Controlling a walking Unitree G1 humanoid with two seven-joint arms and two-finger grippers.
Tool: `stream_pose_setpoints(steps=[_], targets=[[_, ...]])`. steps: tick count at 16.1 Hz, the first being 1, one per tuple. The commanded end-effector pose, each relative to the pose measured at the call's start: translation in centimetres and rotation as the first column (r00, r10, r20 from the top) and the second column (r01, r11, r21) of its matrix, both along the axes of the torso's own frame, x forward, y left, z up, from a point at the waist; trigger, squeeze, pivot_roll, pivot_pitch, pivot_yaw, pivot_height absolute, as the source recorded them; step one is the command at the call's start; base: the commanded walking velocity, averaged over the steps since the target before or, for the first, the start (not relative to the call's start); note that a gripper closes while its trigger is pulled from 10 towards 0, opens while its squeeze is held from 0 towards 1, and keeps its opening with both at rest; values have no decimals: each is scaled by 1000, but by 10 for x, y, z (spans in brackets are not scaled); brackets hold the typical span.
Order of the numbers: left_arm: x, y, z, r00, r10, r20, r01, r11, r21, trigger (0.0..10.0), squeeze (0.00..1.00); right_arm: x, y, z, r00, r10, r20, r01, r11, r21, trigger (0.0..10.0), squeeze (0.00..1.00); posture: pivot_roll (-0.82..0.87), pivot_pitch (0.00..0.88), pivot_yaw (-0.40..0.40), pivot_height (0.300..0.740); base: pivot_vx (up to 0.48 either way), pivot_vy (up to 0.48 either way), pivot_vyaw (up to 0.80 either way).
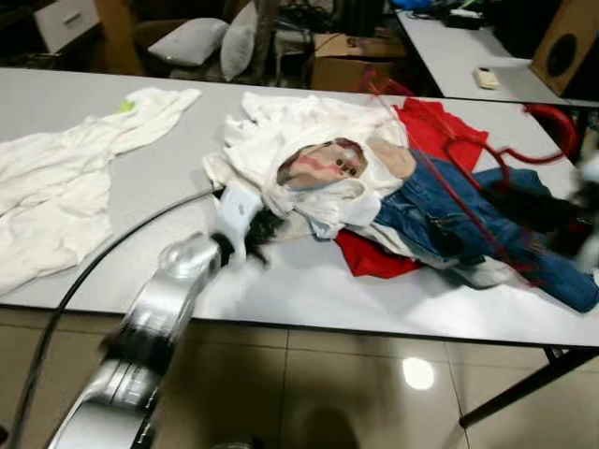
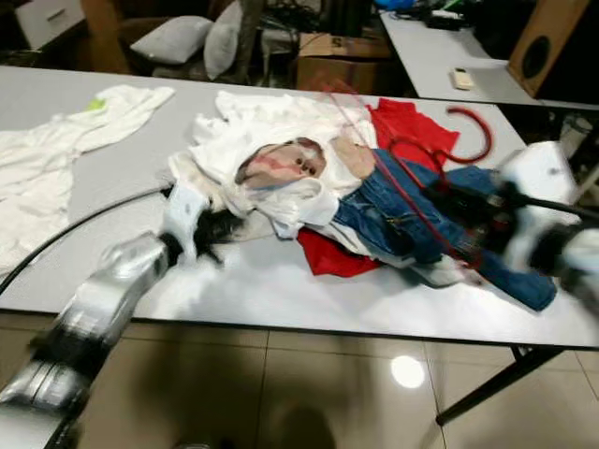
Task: Hang hanger
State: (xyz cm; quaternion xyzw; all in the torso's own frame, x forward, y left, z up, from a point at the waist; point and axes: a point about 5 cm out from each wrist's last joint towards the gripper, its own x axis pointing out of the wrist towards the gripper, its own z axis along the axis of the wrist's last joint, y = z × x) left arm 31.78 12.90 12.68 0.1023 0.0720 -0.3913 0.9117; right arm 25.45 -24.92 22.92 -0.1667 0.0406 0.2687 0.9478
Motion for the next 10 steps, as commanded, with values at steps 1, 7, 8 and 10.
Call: stream_pose_setpoints(steps=[1,7,8,10], targets=[[-7,-11,18,994,-100,36,101,995,-26,10000,1000,4,2,1,999,-39,10,39,999,6,10000,0,27,0,-10,740,0,0,0],[-38,8,98,952,-83,296,119,987,-106,10000,0,25,44,15,960,-194,200,149,964,222,10000,0,55,0,-13,740,0,0,0],[-36,13,106,947,23,320,30,987,-159,10000,0,21,50,16,955,-191,226,141,966,217,10000,0,55,0,-7,740,0,0,0],[-30,25,109,914,254,317,-180,953,-245,10000,0,16,62,7,952,-206,225,163,967,199,10000,0,51,0,-12,740,0,0,0]])
